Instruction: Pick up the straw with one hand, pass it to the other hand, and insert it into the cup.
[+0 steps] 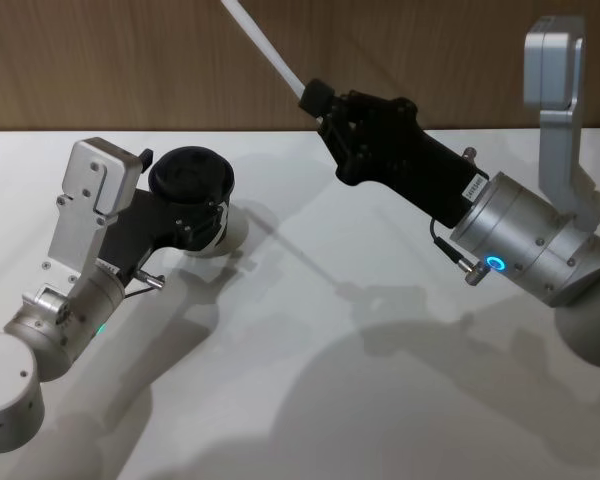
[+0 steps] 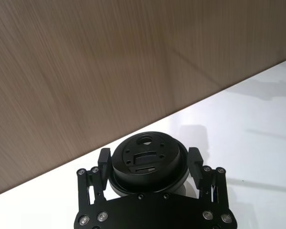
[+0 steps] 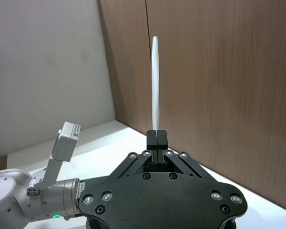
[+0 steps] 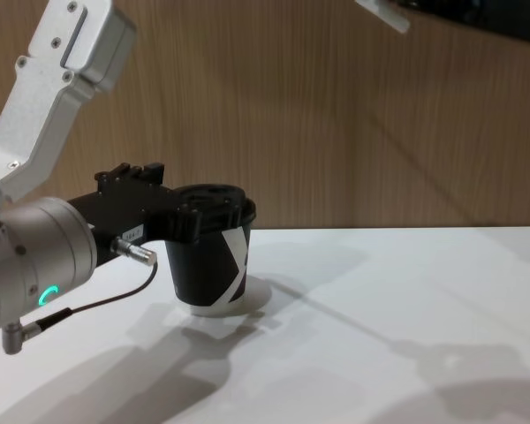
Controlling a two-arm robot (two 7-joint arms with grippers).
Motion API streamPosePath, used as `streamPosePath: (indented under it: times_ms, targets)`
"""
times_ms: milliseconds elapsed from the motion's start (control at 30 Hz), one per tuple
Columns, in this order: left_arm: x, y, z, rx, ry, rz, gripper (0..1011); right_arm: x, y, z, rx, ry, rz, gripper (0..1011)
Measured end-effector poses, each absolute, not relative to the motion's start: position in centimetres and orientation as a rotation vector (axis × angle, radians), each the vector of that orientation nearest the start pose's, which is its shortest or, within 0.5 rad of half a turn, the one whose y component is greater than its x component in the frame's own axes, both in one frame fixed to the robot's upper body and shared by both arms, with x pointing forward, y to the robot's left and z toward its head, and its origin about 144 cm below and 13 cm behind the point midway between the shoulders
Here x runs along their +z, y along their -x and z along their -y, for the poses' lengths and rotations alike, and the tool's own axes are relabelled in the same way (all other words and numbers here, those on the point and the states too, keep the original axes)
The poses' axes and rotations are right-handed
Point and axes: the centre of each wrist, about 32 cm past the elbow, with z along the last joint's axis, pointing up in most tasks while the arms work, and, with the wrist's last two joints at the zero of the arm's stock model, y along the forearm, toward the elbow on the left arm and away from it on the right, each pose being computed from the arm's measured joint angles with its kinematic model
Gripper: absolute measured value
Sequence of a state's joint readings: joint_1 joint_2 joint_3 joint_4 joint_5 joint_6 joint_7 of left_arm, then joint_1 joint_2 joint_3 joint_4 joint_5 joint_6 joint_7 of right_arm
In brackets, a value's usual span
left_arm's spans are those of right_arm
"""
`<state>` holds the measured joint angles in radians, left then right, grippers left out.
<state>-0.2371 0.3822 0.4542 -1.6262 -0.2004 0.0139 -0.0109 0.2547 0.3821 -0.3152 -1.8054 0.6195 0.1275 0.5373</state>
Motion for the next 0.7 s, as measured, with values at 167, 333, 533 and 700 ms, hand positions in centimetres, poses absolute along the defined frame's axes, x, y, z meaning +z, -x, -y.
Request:
streamPosePath:
  times_ms: [167, 333, 533, 700]
  targets:
    - [120.4, -49.2, -19.8, 1.124, -0.061, 0.268, 1003, 128.2, -48.9, 21.5, -0.585, -0.262, 0.062, 1]
    - [120.4, -49.2, -19.8, 1.124, -0.061, 0.268, 1003, 128.3, -49.0, 21.2, -0.583, -0.263, 0.061, 2]
    - [120.4, -49.2, -19.8, 1.124, -0.061, 0.268, 1003, 128.5, -49.0, 20.7, -0.579, -0.264, 0.06, 1]
    - [120.4, -49.2, -19.8, 1.124, -0.061, 0.268, 1003, 128.7, -49.1, 20.3, -0.576, -0.265, 0.06, 1]
